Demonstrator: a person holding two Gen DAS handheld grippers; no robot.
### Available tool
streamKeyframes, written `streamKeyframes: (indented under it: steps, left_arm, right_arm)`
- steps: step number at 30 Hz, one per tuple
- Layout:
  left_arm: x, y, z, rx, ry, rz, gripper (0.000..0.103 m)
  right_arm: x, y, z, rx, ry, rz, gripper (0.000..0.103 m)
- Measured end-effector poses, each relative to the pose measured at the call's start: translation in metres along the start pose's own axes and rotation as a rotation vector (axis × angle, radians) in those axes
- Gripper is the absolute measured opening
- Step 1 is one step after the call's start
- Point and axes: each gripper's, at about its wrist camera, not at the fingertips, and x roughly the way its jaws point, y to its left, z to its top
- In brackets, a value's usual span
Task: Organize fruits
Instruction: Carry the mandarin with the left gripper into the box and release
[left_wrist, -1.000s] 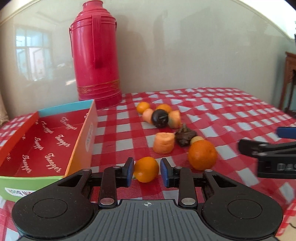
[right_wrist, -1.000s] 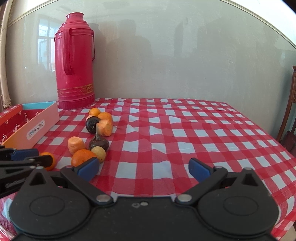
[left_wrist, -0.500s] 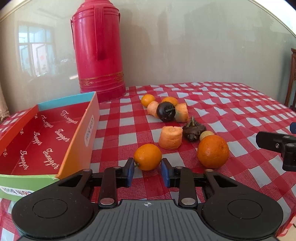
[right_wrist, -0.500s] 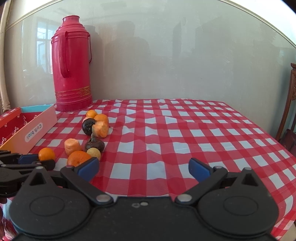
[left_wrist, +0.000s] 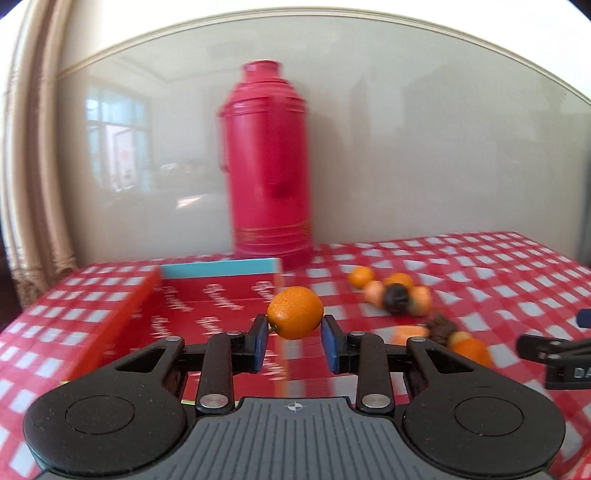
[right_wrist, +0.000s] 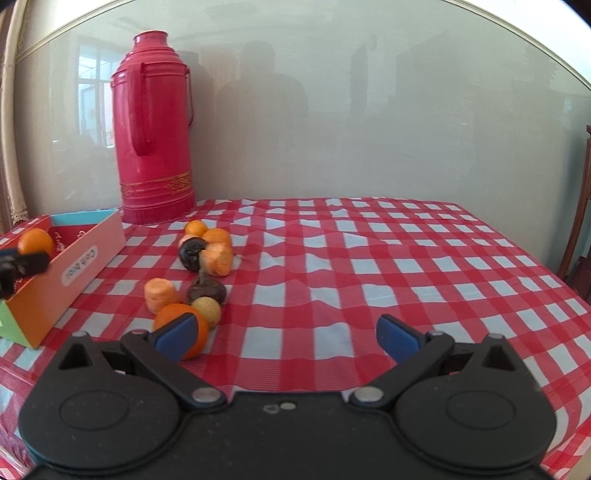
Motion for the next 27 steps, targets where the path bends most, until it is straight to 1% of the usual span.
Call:
streamKeyframes:
  steps: [3,5,6,7,8,9,10,11,13,15,17,19,21,22,24,25,26,27]
  left_arm:
    - [0.000,0.025,-0.002,-0.029,0.009,0.053,0.031]
    - [0.000,0.038,-0.004,-0.046,0.021,0.075,0.032]
    - [-0.001,0.044,-0.006,-0.057,0.018,0.087,0.034]
    - [-0.003,0.047,-0.006,-0.063,0.012,0.092,0.039]
    - [-0.005,0.049,-0.008,-0.061,0.002,0.096,0.066]
    - [-0.009,0.050,-0.008,-0.055,-0.020,0.115,0.098]
    - [-0.014,0.049,-0.009,-0.047,-0.055,0.141,0.103]
    - [-0.019,0.049,-0.009,-0.039,-0.088,0.149,0.103]
    - [-0.022,0.049,-0.008,-0.033,-0.097,0.136,0.103]
    - [-0.026,0.050,-0.007,-0.043,-0.107,0.137,0.103]
    - [-0.028,0.053,-0.007,-0.040,-0.107,0.140,0.103]
    - [-0.032,0.056,-0.008,-0.037,-0.109,0.158,0.103]
    - [-0.034,0.062,-0.010,-0.050,-0.096,0.169,0.103]
    - [-0.035,0.065,-0.011,-0.059,-0.088,0.171,0.103]
    - [-0.036,0.072,-0.014,-0.088,-0.080,0.202,0.103]
    - [-0.036,0.076,-0.015,-0.102,-0.084,0.210,0.103]
    - [-0.036,0.080,-0.017,-0.114,-0.087,0.216,0.103]
    - [-0.037,0.084,-0.019,-0.120,-0.087,0.228,0.103]
  right_arm:
    - [-0.001,0.010,0.001,-0.013,-0.005,0.011,0.097]
    - [-0.004,0.015,0.001,-0.017,-0.019,0.022,0.097]
    - [-0.005,0.018,0.002,-0.019,-0.025,0.022,0.097]
    - [-0.005,0.020,0.003,-0.023,-0.029,0.027,0.097]
    - [-0.006,0.022,0.003,-0.026,-0.032,0.032,0.097]
    - [-0.006,0.024,0.003,-0.027,-0.035,0.034,0.097]
    - [-0.007,0.026,0.003,-0.028,-0.040,0.030,0.097]
    - [-0.008,0.027,0.004,-0.025,-0.046,0.028,0.097]
    - [-0.008,0.026,0.004,0.002,-0.041,0.048,0.097]
    - [-0.006,0.024,0.003,0.037,-0.015,0.074,0.097]
    - [-0.001,0.027,0.001,0.028,0.014,0.082,0.097]
    - [-0.001,0.030,0.000,0.013,0.009,0.087,0.097]
    - [-0.001,0.036,-0.002,-0.026,-0.008,0.049,0.097]
    - [0.001,0.038,-0.002,-0.038,-0.005,0.046,0.097]
    - [0.008,0.036,-0.002,0.009,0.023,0.091,0.097]
    - [0.011,0.035,-0.002,0.025,0.040,0.097,0.097]
    - [0.013,0.036,-0.002,0.016,0.052,0.094,0.097]
    - [0.015,0.039,-0.003,0.000,0.060,0.093,0.095]
